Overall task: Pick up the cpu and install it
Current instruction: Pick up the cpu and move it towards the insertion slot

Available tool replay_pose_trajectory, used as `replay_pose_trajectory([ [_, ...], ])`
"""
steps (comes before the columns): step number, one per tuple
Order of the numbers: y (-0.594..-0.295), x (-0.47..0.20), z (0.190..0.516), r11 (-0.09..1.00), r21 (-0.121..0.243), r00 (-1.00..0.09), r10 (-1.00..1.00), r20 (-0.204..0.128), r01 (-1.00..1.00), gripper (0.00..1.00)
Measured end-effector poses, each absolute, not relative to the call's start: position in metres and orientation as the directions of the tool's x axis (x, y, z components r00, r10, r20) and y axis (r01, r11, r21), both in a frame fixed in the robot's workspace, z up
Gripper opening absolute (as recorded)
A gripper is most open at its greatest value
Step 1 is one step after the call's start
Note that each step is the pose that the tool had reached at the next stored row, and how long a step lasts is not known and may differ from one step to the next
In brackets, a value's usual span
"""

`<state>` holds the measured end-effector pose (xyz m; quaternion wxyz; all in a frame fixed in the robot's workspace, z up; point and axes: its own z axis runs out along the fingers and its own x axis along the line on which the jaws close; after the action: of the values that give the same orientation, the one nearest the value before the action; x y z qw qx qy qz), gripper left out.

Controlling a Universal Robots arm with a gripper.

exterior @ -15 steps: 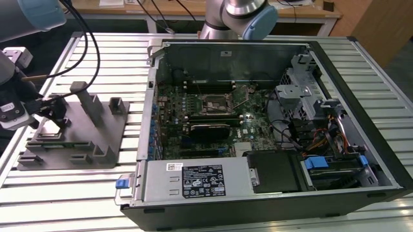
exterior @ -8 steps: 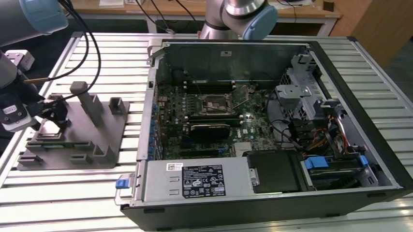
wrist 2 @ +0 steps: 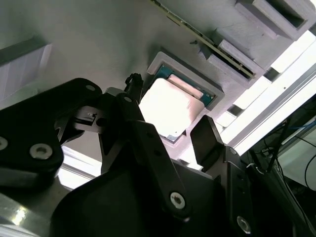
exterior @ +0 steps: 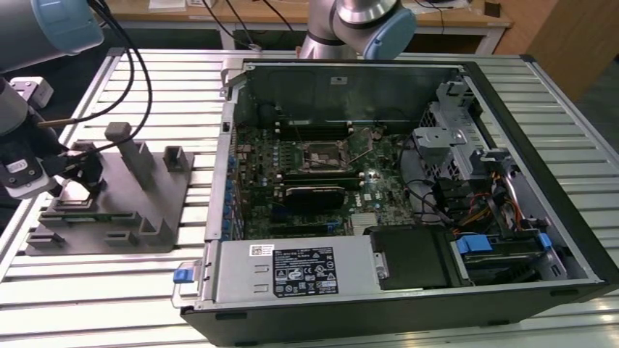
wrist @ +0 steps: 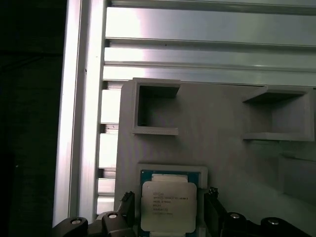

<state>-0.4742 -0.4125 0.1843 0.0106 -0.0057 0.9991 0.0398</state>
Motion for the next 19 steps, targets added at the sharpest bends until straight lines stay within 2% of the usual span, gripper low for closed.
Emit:
replay_pose_trajectory([
  [13, -0.412, -0.474, 0.180, 0.997, 0.080, -1.000, -0.011, -0.022, -0.012, 0.66],
  [15, -0.412, -0.474, 0.197, 0.997, 0.079, -1.000, -0.011, -0.022, -0.012, 0.66],
  [19, -0.412, -0.474, 0.198, 0.997, 0.079, -1.000, -0.011, -0.022, -0.012, 0.66],
])
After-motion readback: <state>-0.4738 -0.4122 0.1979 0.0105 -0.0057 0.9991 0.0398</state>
